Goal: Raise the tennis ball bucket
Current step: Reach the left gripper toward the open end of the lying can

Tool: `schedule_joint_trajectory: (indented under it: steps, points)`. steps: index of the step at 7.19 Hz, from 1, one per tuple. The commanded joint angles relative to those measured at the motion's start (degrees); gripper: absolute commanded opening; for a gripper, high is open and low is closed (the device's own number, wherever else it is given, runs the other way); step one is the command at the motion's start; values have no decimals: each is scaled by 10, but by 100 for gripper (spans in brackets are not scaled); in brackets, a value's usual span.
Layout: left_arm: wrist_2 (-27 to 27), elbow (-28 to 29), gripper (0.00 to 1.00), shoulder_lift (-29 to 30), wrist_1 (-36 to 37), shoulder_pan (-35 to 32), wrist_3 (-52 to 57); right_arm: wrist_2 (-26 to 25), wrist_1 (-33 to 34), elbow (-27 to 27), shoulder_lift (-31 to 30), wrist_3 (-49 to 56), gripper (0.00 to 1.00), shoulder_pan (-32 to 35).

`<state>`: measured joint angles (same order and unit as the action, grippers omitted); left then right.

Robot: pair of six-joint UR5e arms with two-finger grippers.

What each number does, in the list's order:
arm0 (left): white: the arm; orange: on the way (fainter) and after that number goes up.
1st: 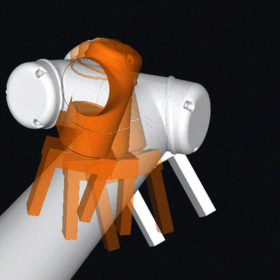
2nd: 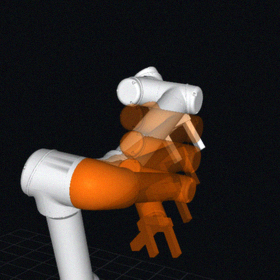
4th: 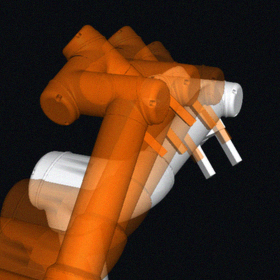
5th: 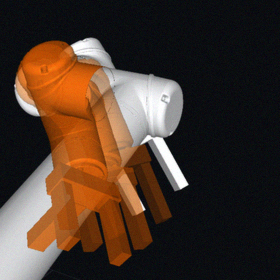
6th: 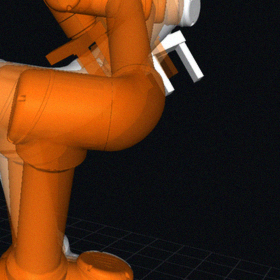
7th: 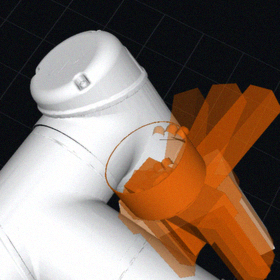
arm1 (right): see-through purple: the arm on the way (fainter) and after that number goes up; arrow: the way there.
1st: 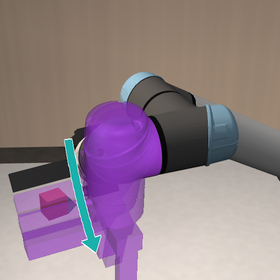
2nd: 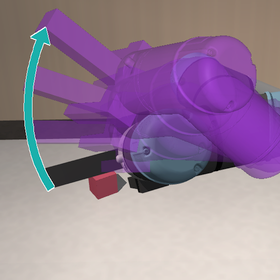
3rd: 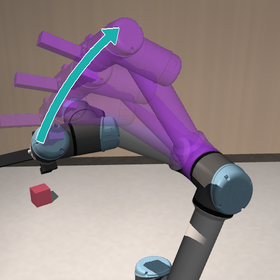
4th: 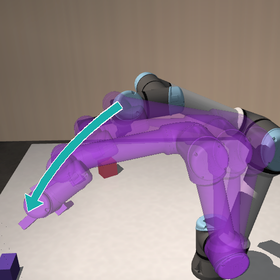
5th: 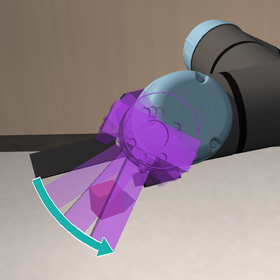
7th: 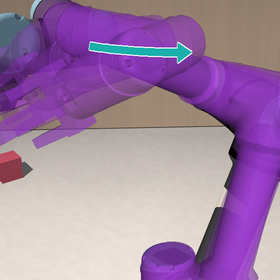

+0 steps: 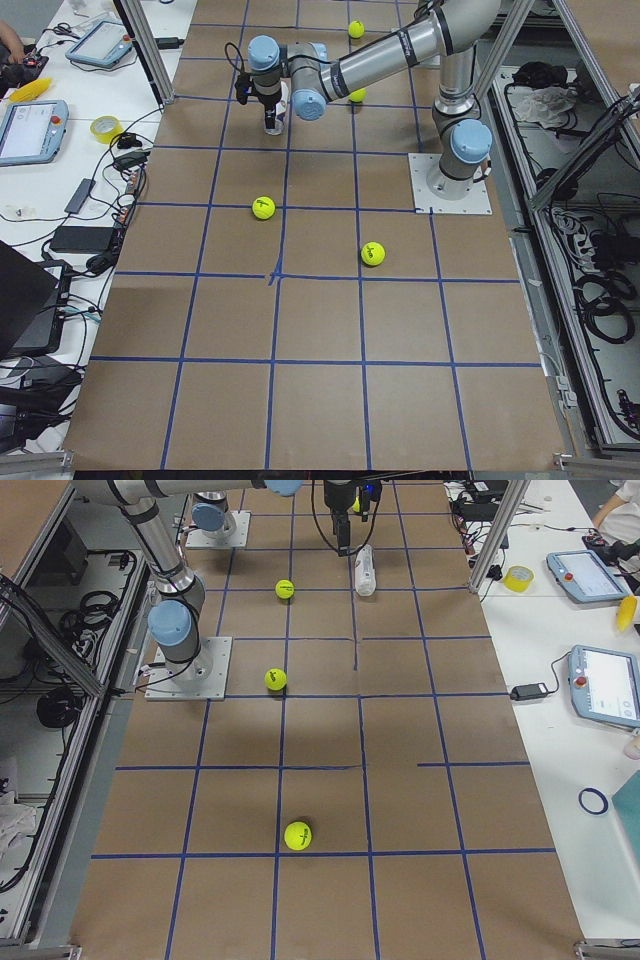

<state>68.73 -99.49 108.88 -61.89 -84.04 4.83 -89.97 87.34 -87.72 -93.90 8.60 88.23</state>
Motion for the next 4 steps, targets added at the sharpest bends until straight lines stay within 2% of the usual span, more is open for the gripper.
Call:
schedule_joint_trajectory:
  steps: [1,2,4]
  points:
    - [-25,-2,100,43,33,-2,-1,1,1,-1,2,0,100,0]
    - [-65,-2,100,62,33,-2,-1,1,1,-2,2,-1,100,0]
    - [-88,-3,100,87,57,-4,-3,0,1,-3,2,-1,100,0]
